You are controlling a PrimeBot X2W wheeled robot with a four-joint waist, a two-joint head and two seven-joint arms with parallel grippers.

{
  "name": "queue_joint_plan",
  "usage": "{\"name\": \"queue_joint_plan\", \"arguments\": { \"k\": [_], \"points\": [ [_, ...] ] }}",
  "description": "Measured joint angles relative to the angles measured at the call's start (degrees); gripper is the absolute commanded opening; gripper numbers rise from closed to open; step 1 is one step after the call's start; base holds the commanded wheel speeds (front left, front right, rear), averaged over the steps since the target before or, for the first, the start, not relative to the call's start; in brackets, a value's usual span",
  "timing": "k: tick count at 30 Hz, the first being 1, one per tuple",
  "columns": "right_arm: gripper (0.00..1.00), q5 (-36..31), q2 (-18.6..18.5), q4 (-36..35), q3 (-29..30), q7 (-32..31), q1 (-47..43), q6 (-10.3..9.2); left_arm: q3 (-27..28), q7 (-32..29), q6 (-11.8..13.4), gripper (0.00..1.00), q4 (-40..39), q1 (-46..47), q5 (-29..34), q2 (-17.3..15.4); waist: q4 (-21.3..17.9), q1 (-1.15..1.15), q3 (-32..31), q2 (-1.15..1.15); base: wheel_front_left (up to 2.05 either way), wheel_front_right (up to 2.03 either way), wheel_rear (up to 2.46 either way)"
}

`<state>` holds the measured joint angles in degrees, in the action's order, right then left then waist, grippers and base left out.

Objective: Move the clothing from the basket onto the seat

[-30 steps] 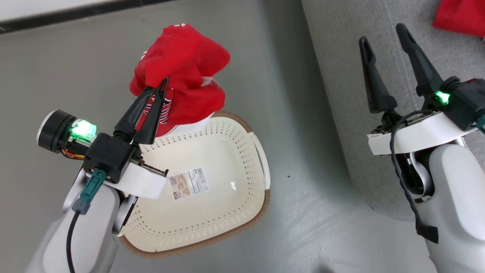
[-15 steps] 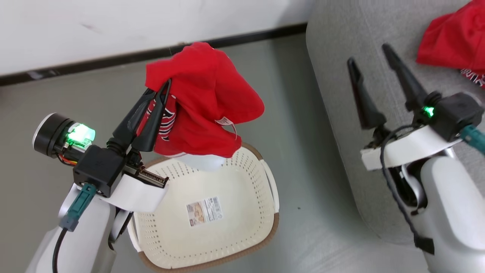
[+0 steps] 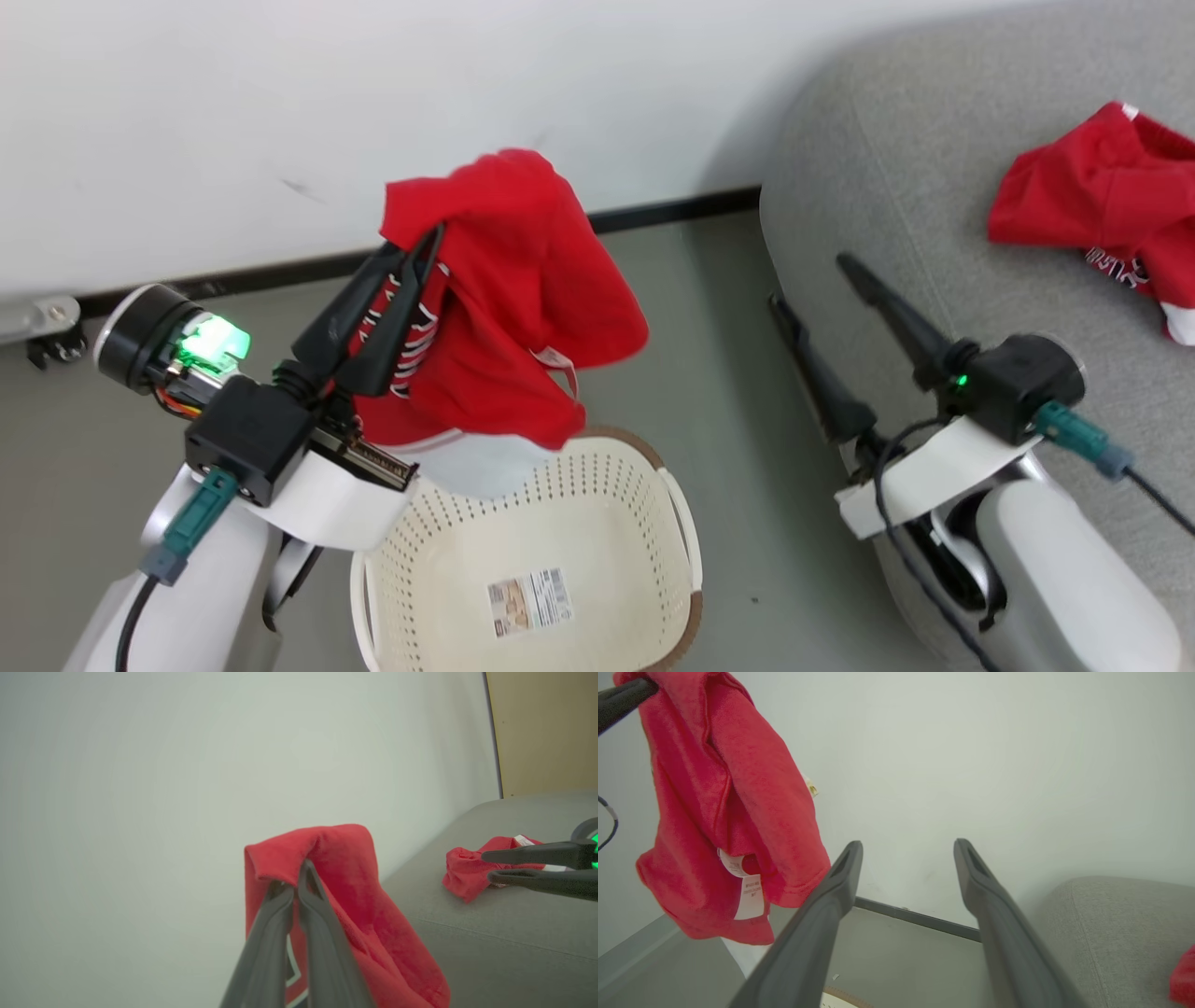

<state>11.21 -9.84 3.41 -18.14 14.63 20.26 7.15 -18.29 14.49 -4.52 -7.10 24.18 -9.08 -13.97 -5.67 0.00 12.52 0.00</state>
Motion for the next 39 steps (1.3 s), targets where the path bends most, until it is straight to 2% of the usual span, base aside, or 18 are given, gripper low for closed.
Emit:
{"name": "queue_joint_plan", "arguments": {
  "k": [11,12,18,25,32,39],
  "points": [
    [1.0,5.76,-5.14,0.54,-10.93,-0.1,-1.46,0.0,-3.47,0.23,-1.48,0.0,-0.05,-0.64,-1.3,-0.35,0.79,0.0,-6.3,0.0,0.0,0.0,0.0],
    [1.0,7.75,-6.34,0.29,-13.83,-0.77,-1.38,0.0,-4.25,0.23,-1.74,0.0,-0.09,-0.93,-1.52,-0.4,0.93,0.0,-7.41,0.0,0.0,0.0,0.0],
    [1.0,13.32,-9.75,-1.33,-21.9,-4.25,1.09,0.0,-6.21,0.23,-1.78,0.0,-0.2,-1.49,-1.99,-0.41,1.36,0.0,-10.35,0.0,0.0,0.0,0.0],
    [1.0,17.38,-13.24,-2.2,-27.43,-7.82,6.06,0.0,-8.26,0.23,-2.26,0.0,-0.19,-2.42,-2.98,-0.32,2.0,0.0,-13.0,0.0,0.0,0.0,0.0],
    [1.0,20.28,-13.77,-1.93,-32.86,-10.1,9.8,0.0,-10.68,0.23,-2.27,0.0,-0.16,-2.54,-3.67,0.11,3.01,0.0,-14.7,0.0,0.0,0.0,0.0],
    [1.0,22.16,-11.66,-1.05,-37.21,-10.43,12.8,0.0,-12.67,0.22,-2.29,0.0,-0.03,-2.7,-5.57,0.75,4.07,0.0,-15.5,0.0,0.0,0.0,0.0]
  ]
}}
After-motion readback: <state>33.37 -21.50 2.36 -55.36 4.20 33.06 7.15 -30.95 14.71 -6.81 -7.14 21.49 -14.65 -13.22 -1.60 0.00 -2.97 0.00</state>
